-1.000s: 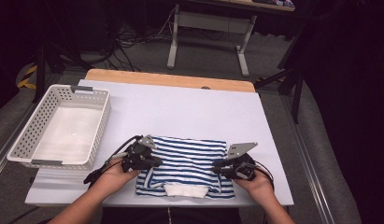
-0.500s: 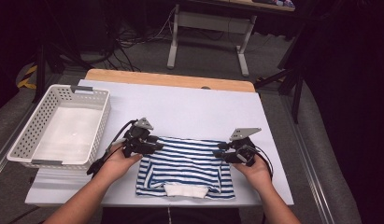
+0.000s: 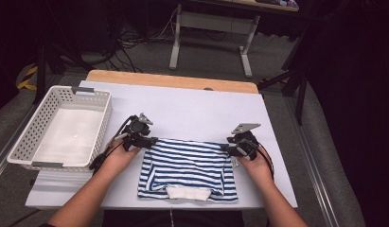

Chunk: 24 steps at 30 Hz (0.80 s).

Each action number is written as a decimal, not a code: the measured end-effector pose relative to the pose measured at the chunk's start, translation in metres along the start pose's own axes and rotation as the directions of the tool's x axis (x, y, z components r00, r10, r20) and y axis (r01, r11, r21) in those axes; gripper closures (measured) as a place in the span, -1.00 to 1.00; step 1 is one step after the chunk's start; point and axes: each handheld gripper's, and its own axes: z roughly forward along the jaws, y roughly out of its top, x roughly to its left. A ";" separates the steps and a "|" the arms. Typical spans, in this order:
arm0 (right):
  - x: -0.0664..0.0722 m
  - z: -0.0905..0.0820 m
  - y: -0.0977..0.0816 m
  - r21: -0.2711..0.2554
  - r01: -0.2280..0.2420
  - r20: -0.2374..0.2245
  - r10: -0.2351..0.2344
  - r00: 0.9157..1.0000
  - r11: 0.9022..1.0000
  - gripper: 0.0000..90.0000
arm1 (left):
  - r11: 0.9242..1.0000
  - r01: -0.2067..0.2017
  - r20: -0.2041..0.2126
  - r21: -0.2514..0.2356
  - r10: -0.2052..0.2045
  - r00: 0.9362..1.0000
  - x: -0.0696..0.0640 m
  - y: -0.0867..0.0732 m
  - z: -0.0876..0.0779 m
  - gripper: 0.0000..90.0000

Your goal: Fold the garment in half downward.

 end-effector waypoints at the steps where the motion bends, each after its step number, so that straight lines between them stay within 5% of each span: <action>1: -0.001 0.001 0.000 0.006 -0.001 0.001 0.001 1.000 1.000 0.16 | 1.000 0.015 0.009 0.007 -0.015 1.000 0.002 -0.001 0.002 0.20; 4: -0.006 0.004 -0.002 0.033 -0.021 0.008 0.021 1.000 0.999 0.22 | 1.000 0.030 0.018 0.009 -0.030 0.999 0.005 -0.001 0.003 0.27; 12: -0.008 0.006 -0.001 0.043 -0.065 -0.059 0.068 0.996 0.997 0.60 | 0.999 0.034 0.023 0.022 -0.035 0.999 -0.003 0.001 0.004 0.43; 15: -0.006 0.006 0.000 0.051 -0.054 -0.088 0.058 0.994 0.997 0.84 | 0.999 0.025 0.044 0.043 -0.026 0.999 -0.007 0.003 0.003 0.71; 17: -0.005 0.005 0.002 0.062 -0.045 -0.085 0.050 0.995 0.997 0.88 | 0.998 0.022 0.050 0.056 -0.025 0.998 -0.008 0.005 0.003 0.87; 24: -0.011 0.001 0.009 0.038 -0.033 -0.050 0.035 0.998 0.999 0.93 | 0.997 0.057 0.068 0.047 -0.060 0.996 -0.002 0.013 0.002 0.89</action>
